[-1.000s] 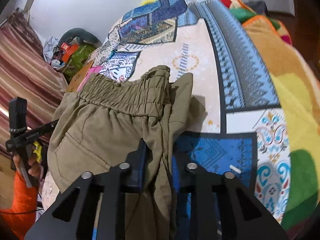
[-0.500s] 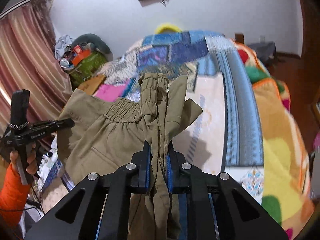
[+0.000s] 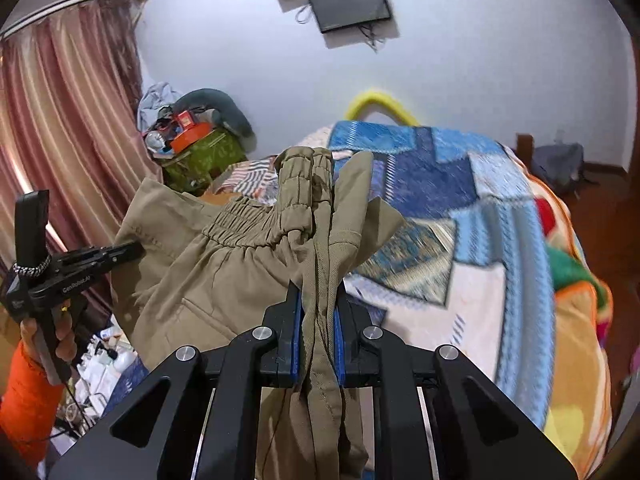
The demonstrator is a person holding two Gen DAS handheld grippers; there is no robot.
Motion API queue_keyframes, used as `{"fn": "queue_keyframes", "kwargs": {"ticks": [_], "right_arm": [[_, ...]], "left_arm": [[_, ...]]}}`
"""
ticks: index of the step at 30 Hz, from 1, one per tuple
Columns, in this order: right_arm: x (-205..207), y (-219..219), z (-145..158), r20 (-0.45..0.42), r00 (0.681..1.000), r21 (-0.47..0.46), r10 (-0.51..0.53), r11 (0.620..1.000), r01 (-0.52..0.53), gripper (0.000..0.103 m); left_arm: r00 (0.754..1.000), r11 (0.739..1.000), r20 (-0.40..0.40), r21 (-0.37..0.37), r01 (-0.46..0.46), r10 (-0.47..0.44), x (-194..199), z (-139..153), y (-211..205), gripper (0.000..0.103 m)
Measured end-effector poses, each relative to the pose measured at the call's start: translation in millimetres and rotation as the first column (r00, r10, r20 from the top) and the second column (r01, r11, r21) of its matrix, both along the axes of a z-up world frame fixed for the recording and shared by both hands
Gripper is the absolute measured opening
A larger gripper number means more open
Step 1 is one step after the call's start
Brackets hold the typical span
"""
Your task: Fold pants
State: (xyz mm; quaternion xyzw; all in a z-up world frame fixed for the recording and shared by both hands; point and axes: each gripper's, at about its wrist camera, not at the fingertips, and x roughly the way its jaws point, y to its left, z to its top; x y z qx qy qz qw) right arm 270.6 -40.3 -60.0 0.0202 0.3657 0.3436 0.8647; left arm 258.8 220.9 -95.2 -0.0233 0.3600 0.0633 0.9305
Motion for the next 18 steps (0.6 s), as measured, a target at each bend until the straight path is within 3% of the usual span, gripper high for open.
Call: {"fn": "queue_keyframes", "kwargs": {"ticks": [10, 18], "right_arm": [[50, 90, -15, 0.042, 0.997, -0.045, 0.062, 0.997, -0.06, 0.011], [86, 151, -54, 0.021, 0.996, -0.075, 0.082, 0.994, -0.08, 0.011]], "left_arm": [[0.993, 0.993, -0.02, 0.006, -0.116, 0.116, 53, -35, 87, 0.003], [0.981, 0.982, -0.074, -0.047, -0.181, 0.177, 97, -87, 157, 0.003]]}}
